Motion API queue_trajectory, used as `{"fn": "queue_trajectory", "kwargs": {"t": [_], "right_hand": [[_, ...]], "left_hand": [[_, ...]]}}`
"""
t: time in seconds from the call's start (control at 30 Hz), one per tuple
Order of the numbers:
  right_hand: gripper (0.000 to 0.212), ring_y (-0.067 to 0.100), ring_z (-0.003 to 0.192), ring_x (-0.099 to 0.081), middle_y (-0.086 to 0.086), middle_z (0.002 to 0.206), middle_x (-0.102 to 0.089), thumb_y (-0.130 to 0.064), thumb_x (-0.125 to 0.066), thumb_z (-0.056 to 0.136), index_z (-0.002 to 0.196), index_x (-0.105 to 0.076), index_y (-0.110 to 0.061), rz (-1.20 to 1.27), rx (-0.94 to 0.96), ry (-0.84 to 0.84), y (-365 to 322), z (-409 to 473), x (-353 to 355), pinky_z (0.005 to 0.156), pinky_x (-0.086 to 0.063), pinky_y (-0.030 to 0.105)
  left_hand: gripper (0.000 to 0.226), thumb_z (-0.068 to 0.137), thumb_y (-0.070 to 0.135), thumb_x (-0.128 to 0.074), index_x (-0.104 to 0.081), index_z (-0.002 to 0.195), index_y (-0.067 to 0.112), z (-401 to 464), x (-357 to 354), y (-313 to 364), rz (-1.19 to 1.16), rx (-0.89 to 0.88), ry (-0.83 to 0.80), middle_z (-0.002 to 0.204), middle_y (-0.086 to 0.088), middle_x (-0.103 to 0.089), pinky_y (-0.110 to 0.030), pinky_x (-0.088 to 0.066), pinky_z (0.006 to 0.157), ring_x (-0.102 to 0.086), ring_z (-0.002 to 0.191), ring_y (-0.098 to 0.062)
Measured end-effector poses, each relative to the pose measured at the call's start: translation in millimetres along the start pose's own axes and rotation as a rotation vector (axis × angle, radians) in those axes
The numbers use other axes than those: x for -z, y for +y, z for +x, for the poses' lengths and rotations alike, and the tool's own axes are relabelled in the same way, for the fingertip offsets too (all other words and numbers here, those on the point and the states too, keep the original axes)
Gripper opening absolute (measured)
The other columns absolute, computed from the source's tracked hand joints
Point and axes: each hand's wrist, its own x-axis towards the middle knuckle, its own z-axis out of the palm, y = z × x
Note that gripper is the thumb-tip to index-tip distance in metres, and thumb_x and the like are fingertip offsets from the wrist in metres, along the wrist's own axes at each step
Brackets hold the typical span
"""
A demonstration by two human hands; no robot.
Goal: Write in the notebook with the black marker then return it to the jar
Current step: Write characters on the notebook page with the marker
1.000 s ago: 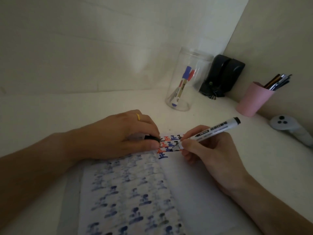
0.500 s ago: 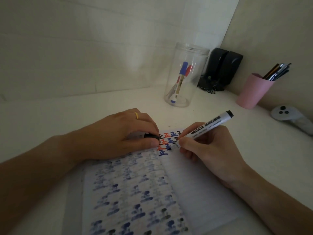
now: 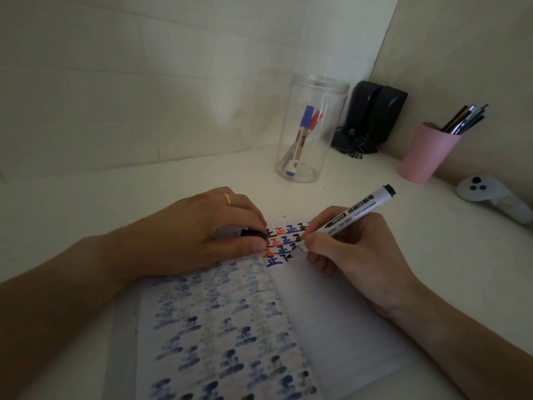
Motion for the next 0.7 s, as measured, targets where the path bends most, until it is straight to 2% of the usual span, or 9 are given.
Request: {"fn": "queue_trajectory", "kwargs": {"t": [0.4, 0.7], "right_hand": [[0.007, 0.02, 0.054, -0.065, 0.012, 0.062, -0.071, 0.003, -0.073, 0.08, 0.076, -0.072, -0.003, 0.002, 0.038, -0.041, -0.7, -0.9, -1.3, 0.052, -0.053, 0.027], [0.005, 0.017, 0.053, -0.066, 0.009, 0.061, -0.071, 0.003, -0.073, 0.08, 0.077, -0.072, -0.002, 0.013, 0.034, -0.058, -1.8, -1.7, -0.9, 0.051, -0.051, 0.022]], "left_hand": [[0.031, 0.099, 0.054, -0.051, -0.071, 0.115, 0.035, 0.2, -0.3, -0.2, 0.016, 0.002, -0.002, 0.12, 0.02, -0.066, -0.032, -0.05, 0.094, -0.06, 0.11, -0.005], [0.032, 0.099, 0.054, -0.051, -0.071, 0.115, 0.034, -0.7, -0.3, -0.3, 0.014, 0.0, 0.0, 0.12, 0.02, -0.066, -0.031, -0.049, 0.094, -0.06, 0.11, -0.005]]}}
